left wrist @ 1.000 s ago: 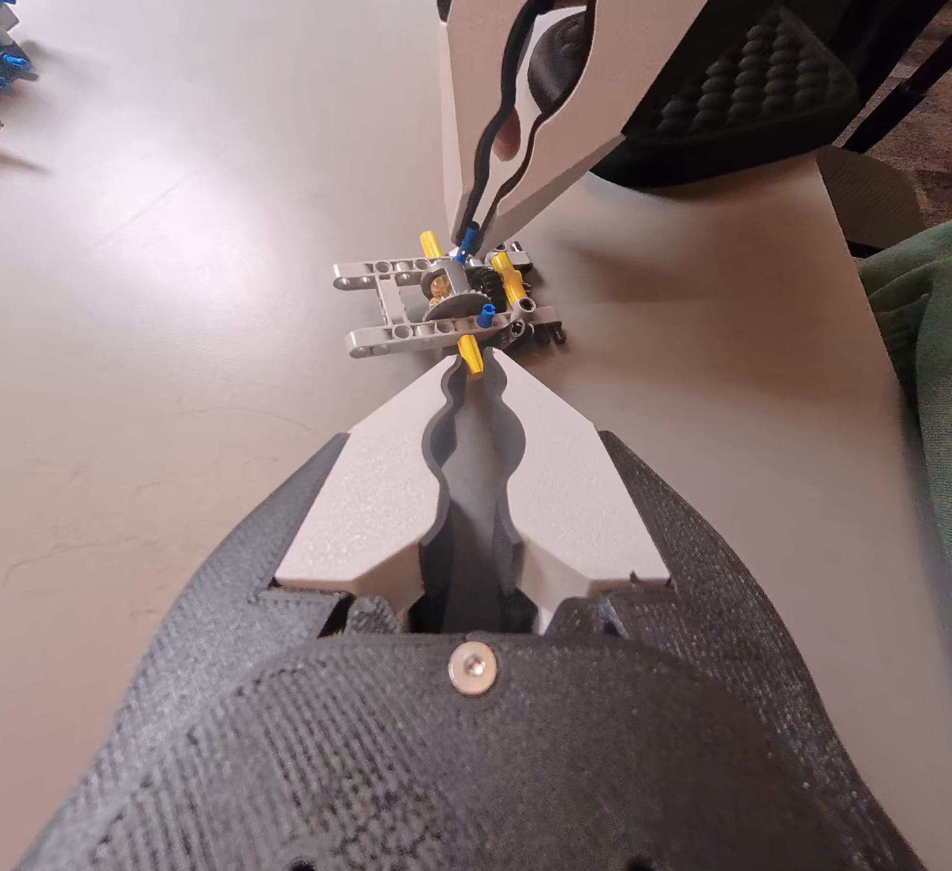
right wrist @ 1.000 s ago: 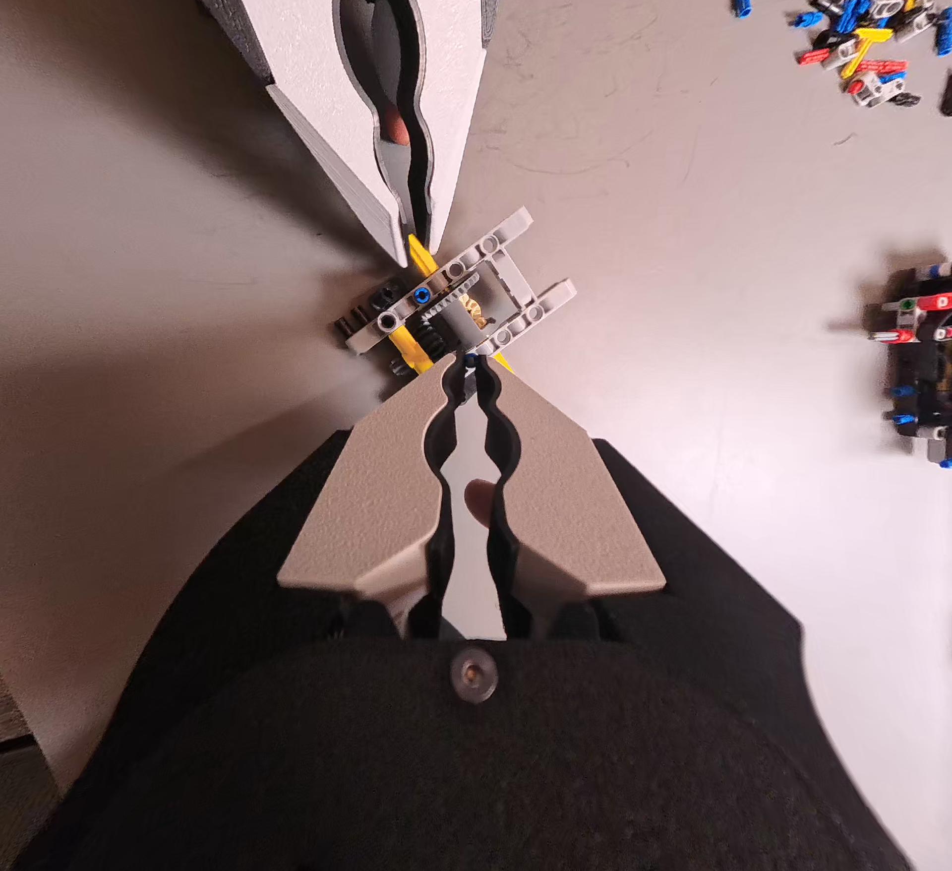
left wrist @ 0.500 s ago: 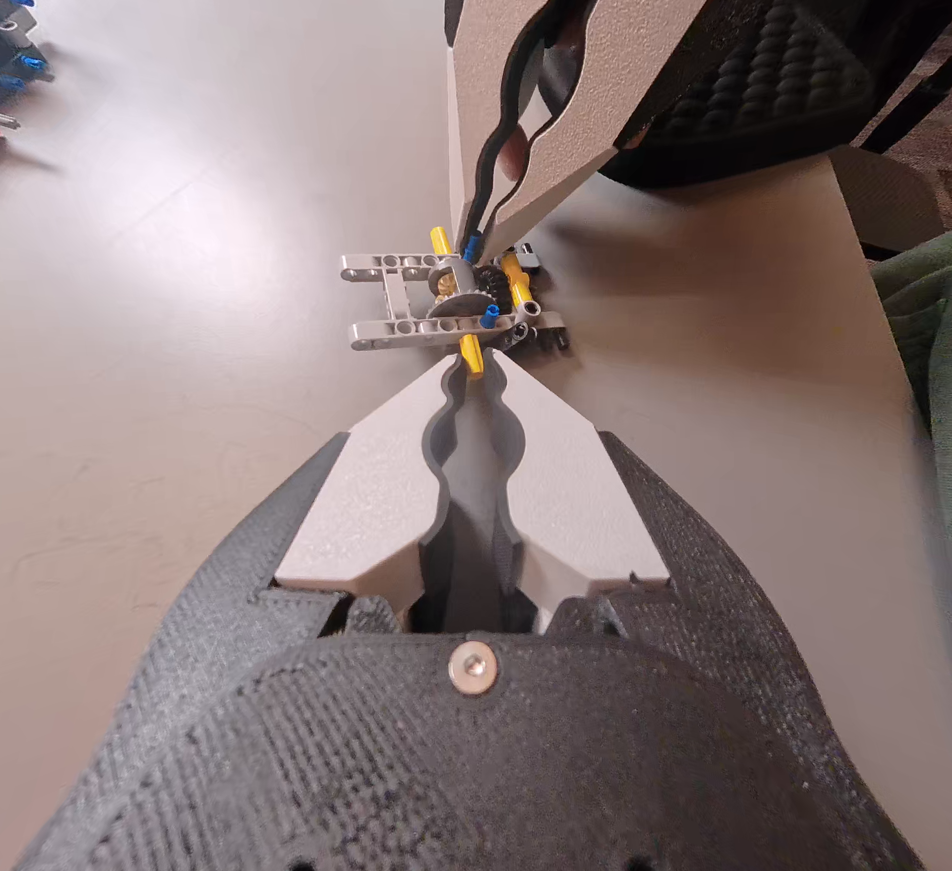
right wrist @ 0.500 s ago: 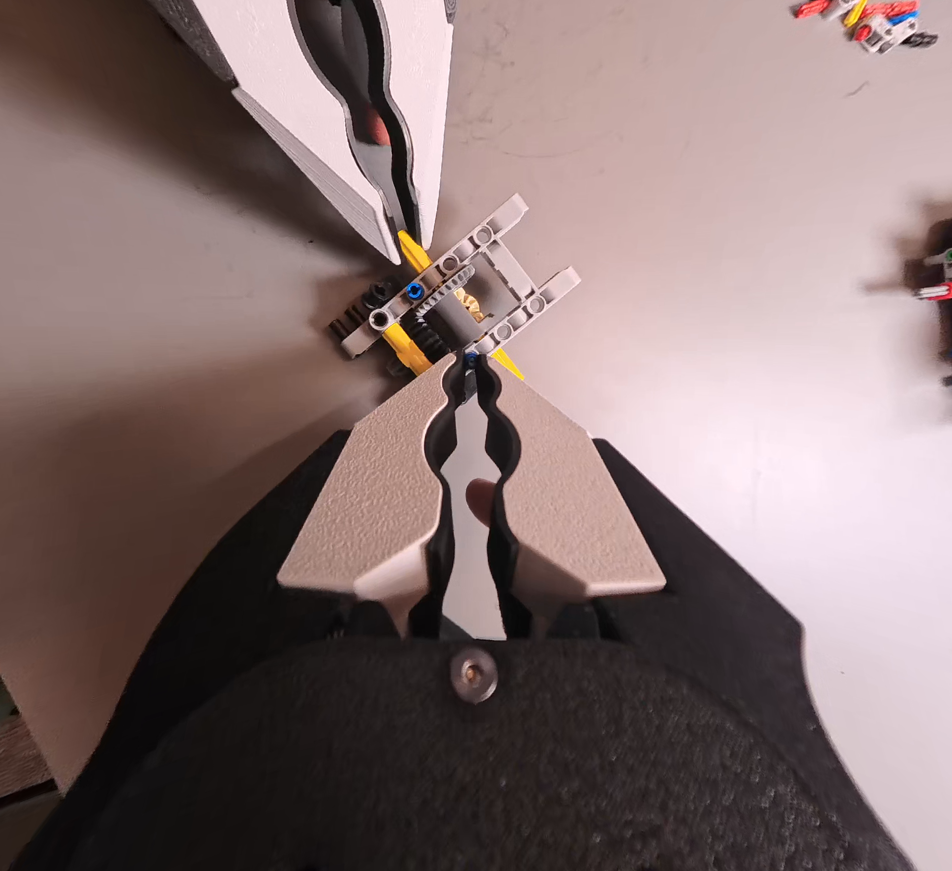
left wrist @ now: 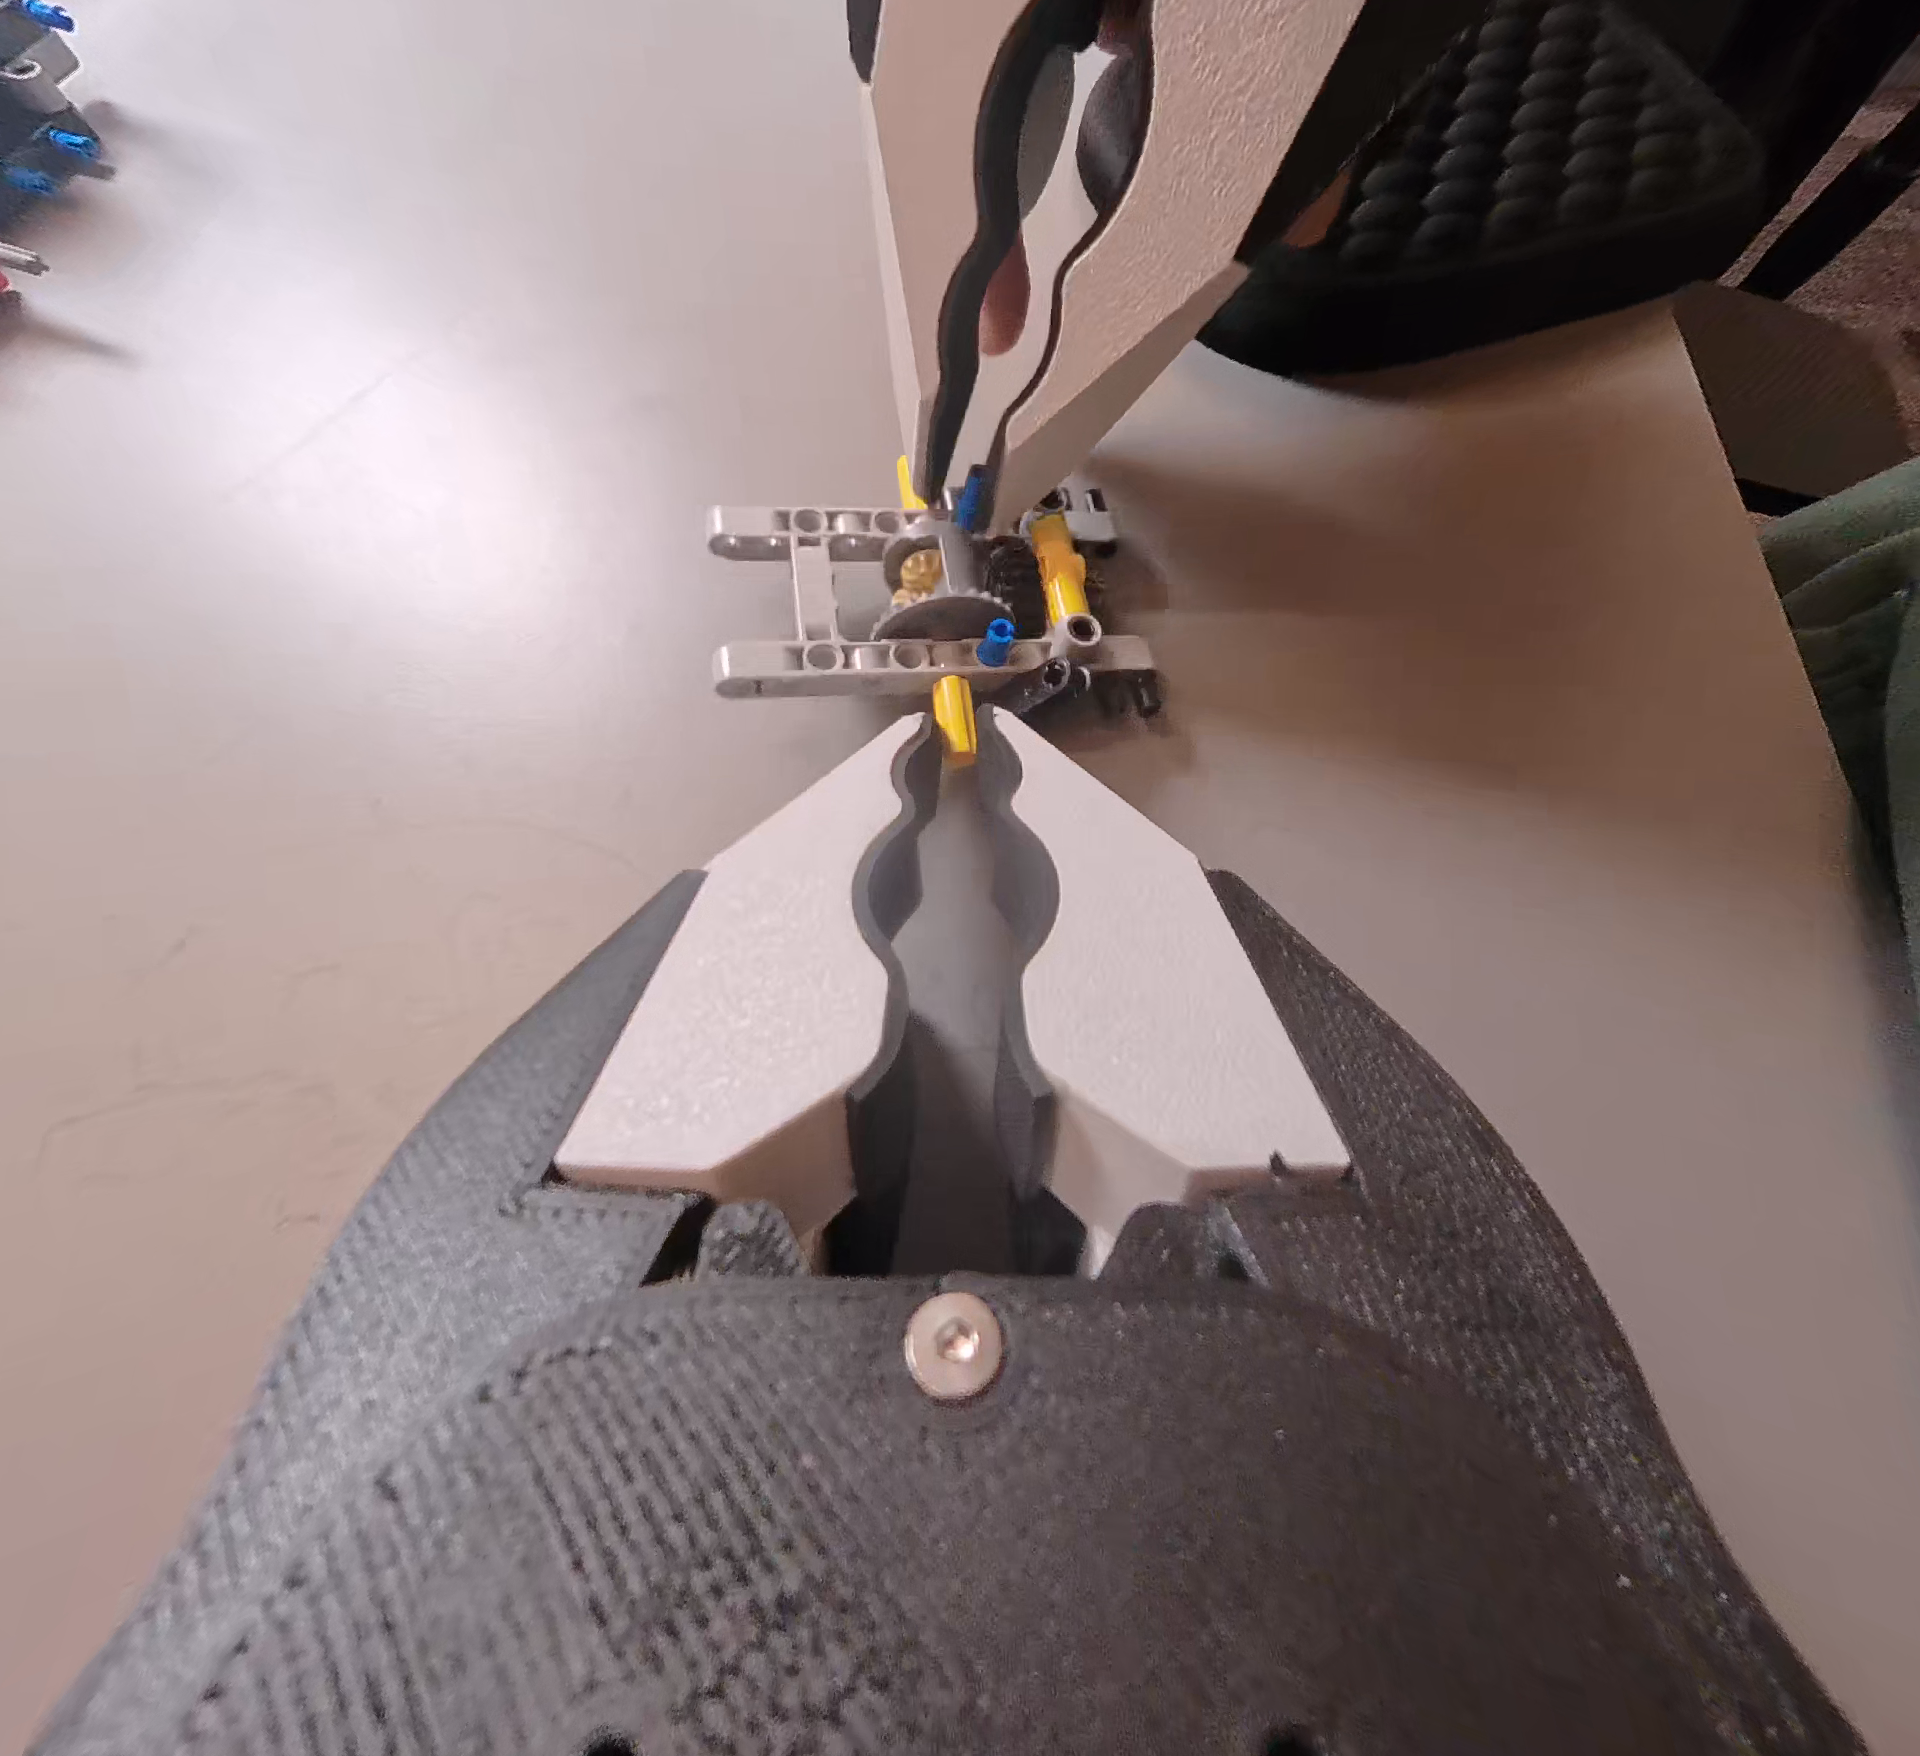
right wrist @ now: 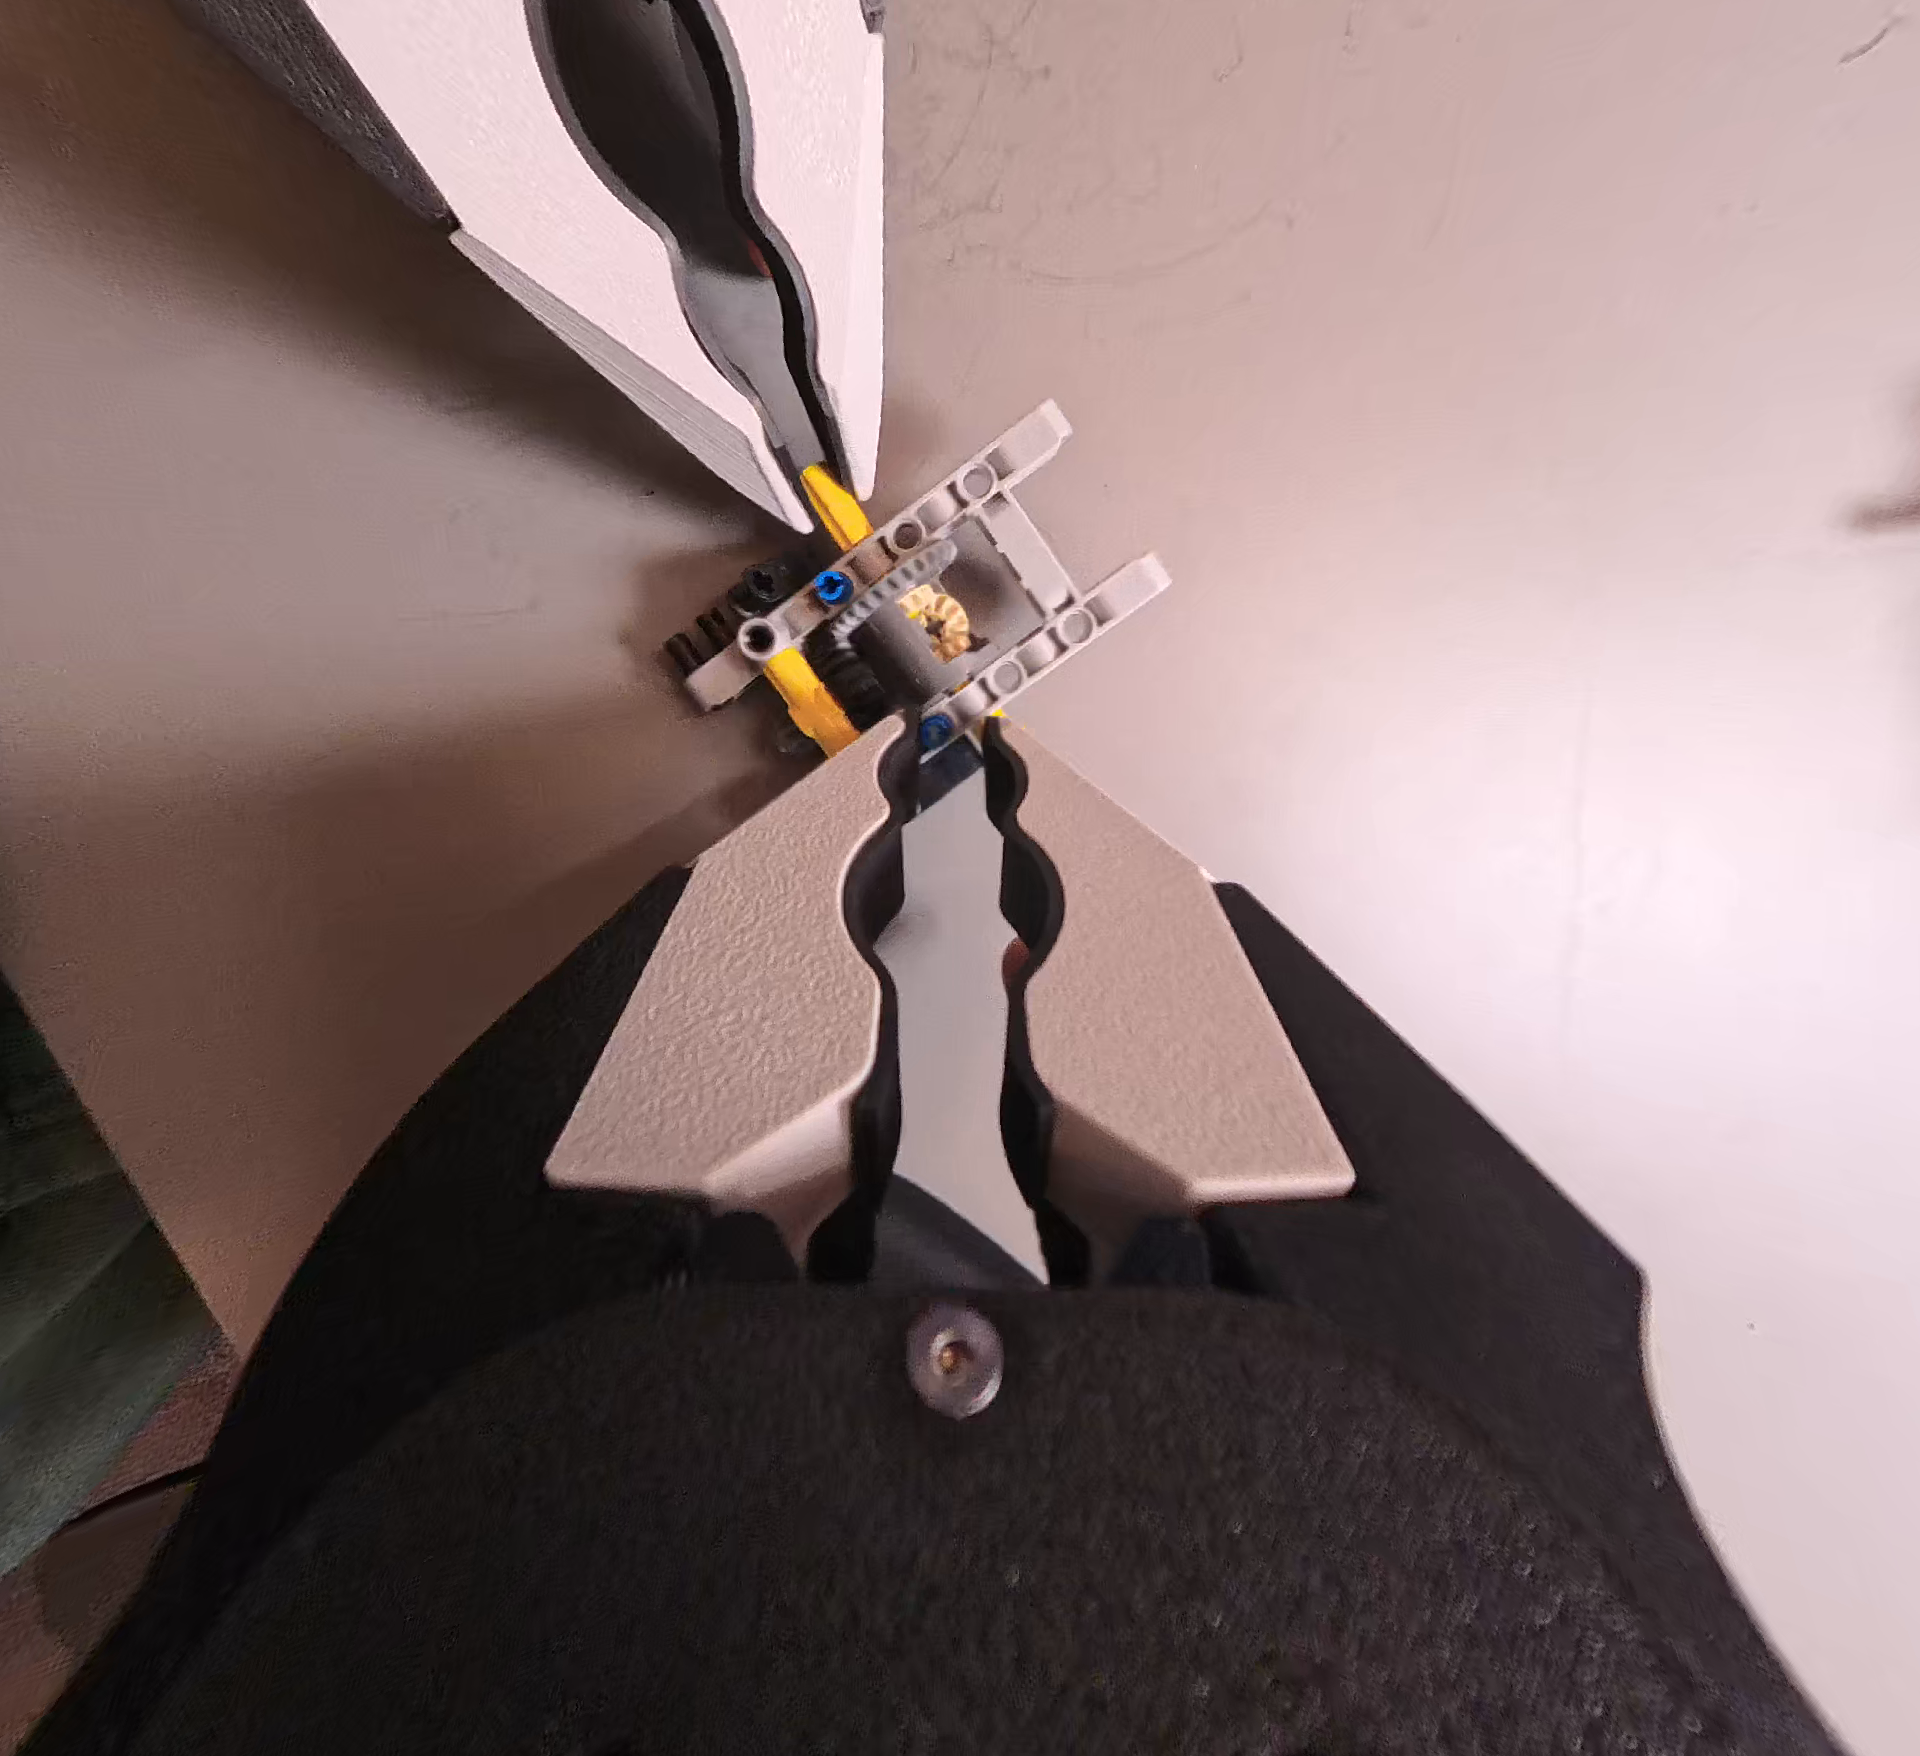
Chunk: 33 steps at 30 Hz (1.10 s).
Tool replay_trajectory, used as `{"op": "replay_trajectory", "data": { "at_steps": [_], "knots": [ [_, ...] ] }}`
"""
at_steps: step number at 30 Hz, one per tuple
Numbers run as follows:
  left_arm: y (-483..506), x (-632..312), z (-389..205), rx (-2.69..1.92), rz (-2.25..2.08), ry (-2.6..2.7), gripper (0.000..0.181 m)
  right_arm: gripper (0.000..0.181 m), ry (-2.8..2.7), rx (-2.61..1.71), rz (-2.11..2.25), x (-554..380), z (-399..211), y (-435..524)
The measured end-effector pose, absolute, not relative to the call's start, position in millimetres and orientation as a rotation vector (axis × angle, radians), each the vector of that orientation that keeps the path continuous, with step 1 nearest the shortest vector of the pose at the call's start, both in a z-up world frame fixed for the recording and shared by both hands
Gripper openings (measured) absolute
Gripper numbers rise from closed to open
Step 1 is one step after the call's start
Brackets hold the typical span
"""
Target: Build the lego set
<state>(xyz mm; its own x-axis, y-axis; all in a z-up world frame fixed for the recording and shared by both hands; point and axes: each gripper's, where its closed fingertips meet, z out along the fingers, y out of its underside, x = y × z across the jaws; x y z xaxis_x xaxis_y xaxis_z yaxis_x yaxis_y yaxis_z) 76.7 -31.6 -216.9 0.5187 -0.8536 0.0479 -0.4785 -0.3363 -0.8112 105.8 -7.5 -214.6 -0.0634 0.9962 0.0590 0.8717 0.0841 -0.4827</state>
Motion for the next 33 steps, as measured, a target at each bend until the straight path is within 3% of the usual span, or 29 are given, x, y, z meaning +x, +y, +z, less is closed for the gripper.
{"op": "replay_trajectory", "data": {
  "at_steps": [33],
  "knots": [
    [-30.1, 75.2, -214.2, -1.976, -0.614, 1.075, 0.005, 0.002, -2.063, -1.762, 0.365, 105.7, -210.1, -9.0]
  ]
}}
